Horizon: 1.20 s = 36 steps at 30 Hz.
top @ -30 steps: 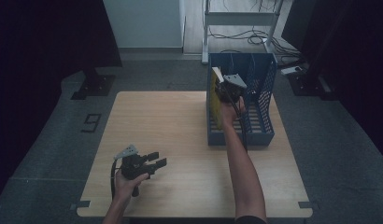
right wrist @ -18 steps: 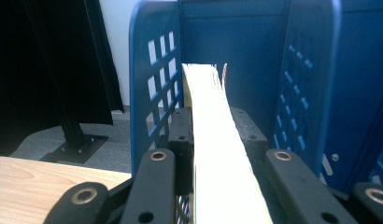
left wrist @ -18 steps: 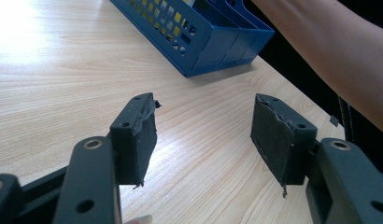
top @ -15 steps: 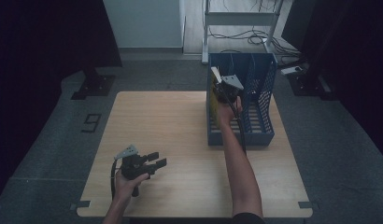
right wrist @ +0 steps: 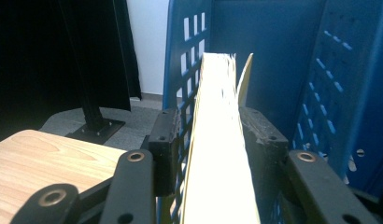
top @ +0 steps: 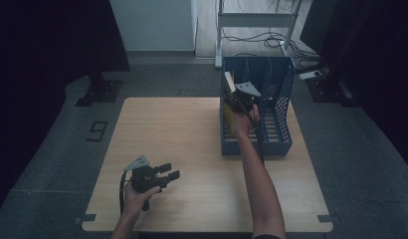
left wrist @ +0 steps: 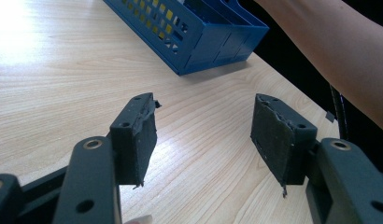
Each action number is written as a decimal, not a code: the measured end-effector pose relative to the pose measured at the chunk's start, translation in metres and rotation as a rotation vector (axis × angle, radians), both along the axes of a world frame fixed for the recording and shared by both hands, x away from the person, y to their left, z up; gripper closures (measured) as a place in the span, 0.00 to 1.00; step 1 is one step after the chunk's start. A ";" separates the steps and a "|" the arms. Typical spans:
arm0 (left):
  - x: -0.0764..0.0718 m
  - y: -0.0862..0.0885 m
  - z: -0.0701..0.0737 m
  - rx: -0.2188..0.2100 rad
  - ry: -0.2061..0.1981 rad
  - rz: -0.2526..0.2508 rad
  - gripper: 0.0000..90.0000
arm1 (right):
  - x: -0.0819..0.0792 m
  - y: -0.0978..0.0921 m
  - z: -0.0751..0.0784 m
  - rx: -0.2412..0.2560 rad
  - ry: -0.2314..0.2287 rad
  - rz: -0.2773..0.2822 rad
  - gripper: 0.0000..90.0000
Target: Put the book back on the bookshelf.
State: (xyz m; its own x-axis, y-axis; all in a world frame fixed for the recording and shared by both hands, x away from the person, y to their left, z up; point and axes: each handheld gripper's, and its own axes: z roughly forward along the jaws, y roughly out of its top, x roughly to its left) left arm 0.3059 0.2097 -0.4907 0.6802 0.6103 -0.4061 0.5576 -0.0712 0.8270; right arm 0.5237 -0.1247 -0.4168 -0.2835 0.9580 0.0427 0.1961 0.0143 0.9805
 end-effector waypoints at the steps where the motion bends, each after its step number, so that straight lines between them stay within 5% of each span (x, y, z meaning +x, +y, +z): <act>1: 0.000 0.000 0.000 0.001 0.000 -0.001 0.45 | -0.001 -0.001 -0.001 0.003 0.002 0.003 0.66; 10: 0.000 -0.002 -0.001 0.005 0.001 -0.002 0.45 | -0.006 -0.004 0.000 -0.029 0.018 0.029 0.63; 21: -0.001 -0.002 0.000 0.003 0.000 -0.001 0.45 | -0.013 -0.007 0.000 0.007 0.026 0.022 0.54; 36: -0.001 -0.004 -0.001 0.018 -0.002 -0.003 0.45 | -0.030 -0.012 0.000 -0.002 0.041 0.028 0.47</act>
State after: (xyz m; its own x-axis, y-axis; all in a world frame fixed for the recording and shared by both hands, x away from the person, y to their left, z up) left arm 0.3046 0.2052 -0.4916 0.6828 0.6156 -0.3934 0.5554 -0.0876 0.8269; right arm 0.4937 -0.1371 -0.4165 -0.3085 0.9497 0.0528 0.2358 0.0226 0.9715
